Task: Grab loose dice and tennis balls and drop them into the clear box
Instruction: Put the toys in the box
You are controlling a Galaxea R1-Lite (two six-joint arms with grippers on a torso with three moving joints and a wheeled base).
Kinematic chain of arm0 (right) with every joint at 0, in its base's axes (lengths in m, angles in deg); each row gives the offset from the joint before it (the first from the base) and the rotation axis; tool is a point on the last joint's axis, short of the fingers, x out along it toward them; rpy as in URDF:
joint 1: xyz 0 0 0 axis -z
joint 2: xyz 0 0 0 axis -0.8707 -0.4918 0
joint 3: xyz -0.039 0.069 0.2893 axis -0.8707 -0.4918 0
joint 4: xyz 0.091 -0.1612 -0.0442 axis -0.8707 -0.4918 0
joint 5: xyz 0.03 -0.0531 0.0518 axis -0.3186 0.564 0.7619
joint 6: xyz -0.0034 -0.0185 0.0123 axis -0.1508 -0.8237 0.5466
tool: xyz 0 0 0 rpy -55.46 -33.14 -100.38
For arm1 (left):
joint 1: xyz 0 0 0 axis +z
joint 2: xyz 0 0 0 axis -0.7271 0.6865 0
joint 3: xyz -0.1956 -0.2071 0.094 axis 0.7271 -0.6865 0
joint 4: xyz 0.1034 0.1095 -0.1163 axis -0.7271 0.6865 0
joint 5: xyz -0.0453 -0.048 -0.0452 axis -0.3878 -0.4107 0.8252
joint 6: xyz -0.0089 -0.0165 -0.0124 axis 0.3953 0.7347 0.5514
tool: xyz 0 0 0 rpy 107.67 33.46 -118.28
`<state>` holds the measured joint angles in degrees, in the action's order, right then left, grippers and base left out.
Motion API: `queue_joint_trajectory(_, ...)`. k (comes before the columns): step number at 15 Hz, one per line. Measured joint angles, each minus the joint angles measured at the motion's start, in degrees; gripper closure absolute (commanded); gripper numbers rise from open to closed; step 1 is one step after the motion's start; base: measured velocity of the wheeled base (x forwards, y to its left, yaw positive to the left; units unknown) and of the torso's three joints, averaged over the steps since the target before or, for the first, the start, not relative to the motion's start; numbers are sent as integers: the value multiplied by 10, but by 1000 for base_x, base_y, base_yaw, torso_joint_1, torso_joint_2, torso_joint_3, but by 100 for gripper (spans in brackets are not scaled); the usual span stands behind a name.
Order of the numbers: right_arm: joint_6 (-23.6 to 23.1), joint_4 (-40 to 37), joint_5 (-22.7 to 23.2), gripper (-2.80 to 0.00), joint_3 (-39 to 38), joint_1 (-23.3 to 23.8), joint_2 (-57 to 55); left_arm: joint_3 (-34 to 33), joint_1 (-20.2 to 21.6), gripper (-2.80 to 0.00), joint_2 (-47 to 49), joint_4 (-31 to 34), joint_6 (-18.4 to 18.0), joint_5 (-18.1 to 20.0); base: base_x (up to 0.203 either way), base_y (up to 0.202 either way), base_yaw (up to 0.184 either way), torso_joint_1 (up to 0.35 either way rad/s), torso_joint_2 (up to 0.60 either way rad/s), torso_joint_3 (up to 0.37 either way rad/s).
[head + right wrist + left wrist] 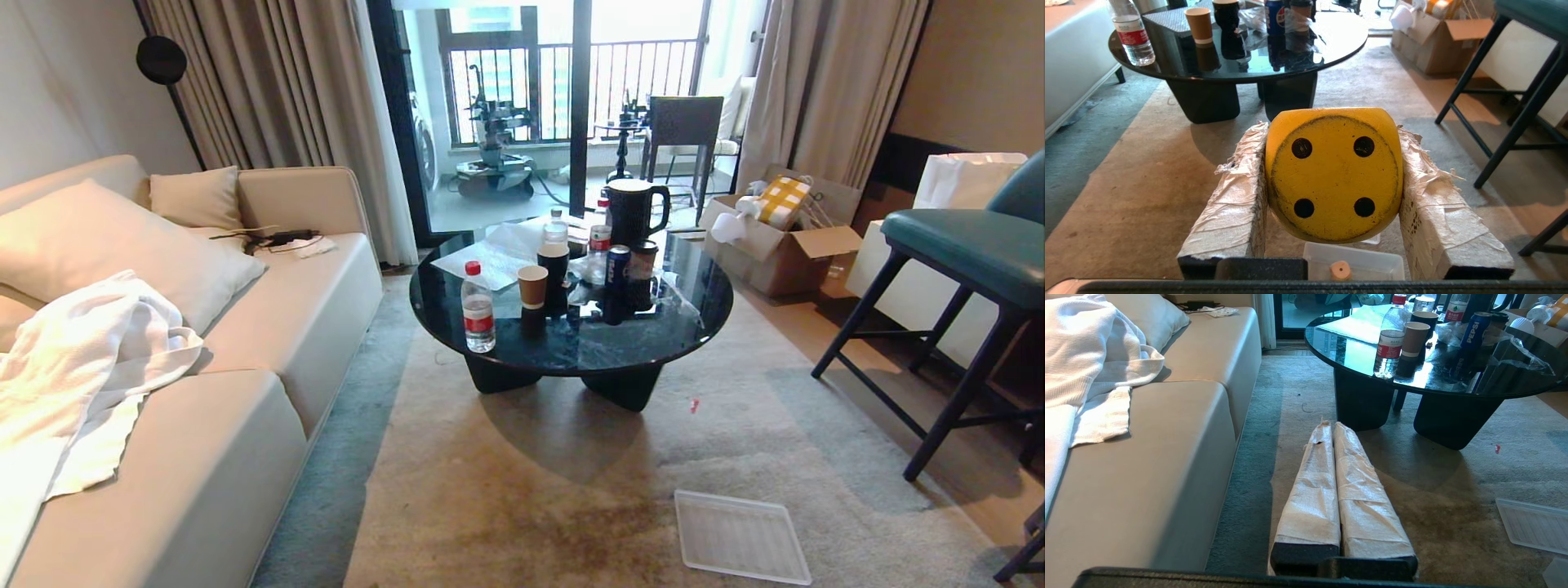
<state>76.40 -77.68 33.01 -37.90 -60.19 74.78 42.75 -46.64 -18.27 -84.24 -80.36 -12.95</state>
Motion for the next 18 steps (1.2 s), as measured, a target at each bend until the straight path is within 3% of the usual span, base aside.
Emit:
queue_joint_trajectory(6, -1, 1, 0, 0, 0, 0, 0, 0, 0, 0, 0, 0, -2, 0, 0, 0, 0, 0, 1, -16)
queue_joint_trajectory(18, -2, 3, 1, 0, 0, 0, 0, 0, 0, 0, 0, -1, 0, 0, 0, 0, 0, 2, 2, -188)
